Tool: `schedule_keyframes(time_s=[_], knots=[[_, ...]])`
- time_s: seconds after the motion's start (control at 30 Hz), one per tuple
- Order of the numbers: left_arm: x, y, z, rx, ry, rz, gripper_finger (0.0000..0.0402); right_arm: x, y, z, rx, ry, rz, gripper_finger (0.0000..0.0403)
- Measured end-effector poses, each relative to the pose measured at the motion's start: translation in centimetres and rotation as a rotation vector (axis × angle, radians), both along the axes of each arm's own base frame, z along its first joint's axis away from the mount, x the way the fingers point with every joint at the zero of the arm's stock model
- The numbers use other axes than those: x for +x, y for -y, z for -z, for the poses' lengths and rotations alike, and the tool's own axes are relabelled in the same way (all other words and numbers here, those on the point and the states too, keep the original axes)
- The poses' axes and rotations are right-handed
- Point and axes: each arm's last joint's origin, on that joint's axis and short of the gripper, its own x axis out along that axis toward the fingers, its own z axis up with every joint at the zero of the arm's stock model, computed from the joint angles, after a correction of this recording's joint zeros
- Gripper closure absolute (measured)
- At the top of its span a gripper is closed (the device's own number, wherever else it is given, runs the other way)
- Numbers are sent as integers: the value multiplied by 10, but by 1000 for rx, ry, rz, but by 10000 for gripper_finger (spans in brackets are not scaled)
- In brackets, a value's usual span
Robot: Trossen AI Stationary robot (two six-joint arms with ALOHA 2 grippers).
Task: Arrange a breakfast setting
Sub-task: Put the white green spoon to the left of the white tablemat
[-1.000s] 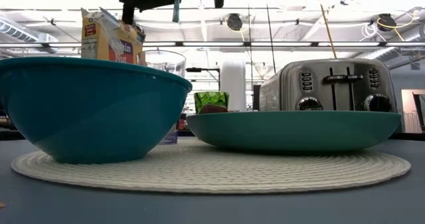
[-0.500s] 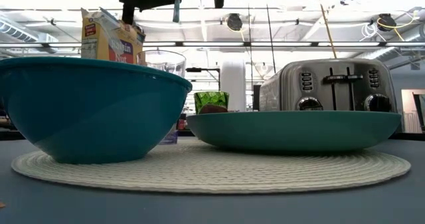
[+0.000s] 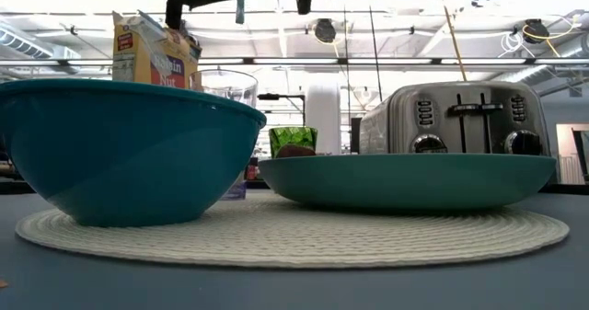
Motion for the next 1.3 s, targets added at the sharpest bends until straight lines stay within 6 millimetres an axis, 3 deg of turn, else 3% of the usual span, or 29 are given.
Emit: schedule_keyframes(time_s=[0.27, 0.6, 0.9, 1.3], knots=[[-37, 10, -15, -163, -14, 64, 366, -15, 3, -2, 34, -103, -164, 246], [-90, 27, -14, -678, -52, 150, 366, -31, 3, -6, 62, -195, -197, 247], [-102, 59, 7, -964, -126, 117, 366, -31, 3, -6, 50, -188, -198, 247], [-98, 102, 62, -1124, -291, -66, 366, -31, 3, -6, 31, -184, -200, 247]])
